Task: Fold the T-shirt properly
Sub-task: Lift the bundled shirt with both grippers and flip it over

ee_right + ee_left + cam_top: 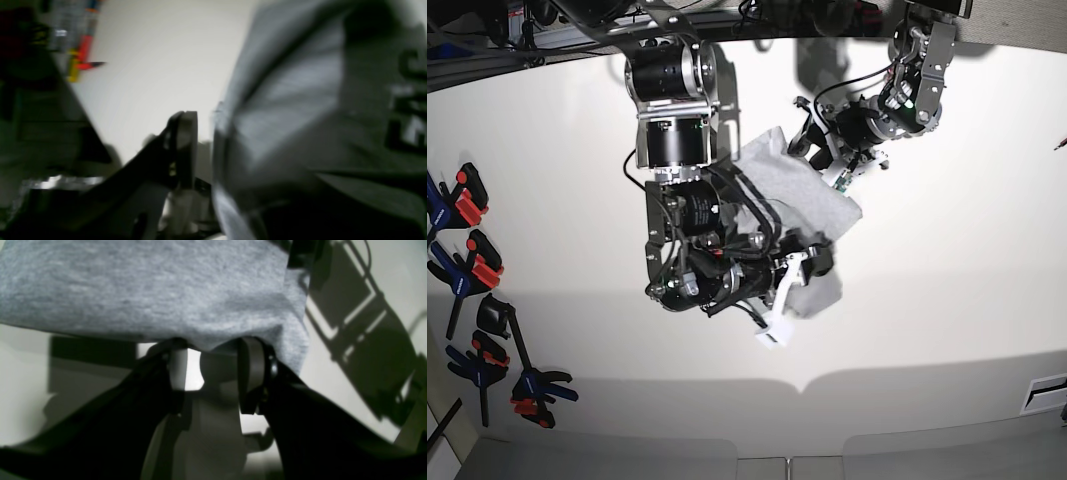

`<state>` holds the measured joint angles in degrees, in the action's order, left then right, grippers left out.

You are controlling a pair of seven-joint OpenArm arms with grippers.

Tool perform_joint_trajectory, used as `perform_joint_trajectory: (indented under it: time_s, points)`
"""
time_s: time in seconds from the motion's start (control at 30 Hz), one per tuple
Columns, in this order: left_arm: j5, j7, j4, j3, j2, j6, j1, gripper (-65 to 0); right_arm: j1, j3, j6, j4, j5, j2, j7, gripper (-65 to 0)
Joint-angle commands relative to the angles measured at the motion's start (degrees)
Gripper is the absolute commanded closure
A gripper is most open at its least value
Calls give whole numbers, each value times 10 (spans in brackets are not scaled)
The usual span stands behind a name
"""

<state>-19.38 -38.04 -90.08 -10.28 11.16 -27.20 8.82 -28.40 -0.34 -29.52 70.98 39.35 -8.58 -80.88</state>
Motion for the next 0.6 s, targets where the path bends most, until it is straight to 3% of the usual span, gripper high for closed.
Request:
perform_joint_trajectory:
  time_s: [0.0,0.17,0.37,0.47,0.57]
  points:
    - [0,-1,-8,1,3,-1,-6,-231,-19,-2,-17,11,47,-4,9,-180]
    - [19,-19,-8,1,5,0,-6,-231,-19,-2,-72,11,205,-4,9,-180]
    - [19,-66,-8,1,5,0,-6,-231,-19,-2,-91,11,299,-4,9,-180]
    - [19,-74,-8,1,5,0,-6,-231,-28,5,-97,11,306,-4,9,-180]
    - [19,-74,-8,1,5,0,-6,-231,-47,39,-97,11,228,-4,9,-180]
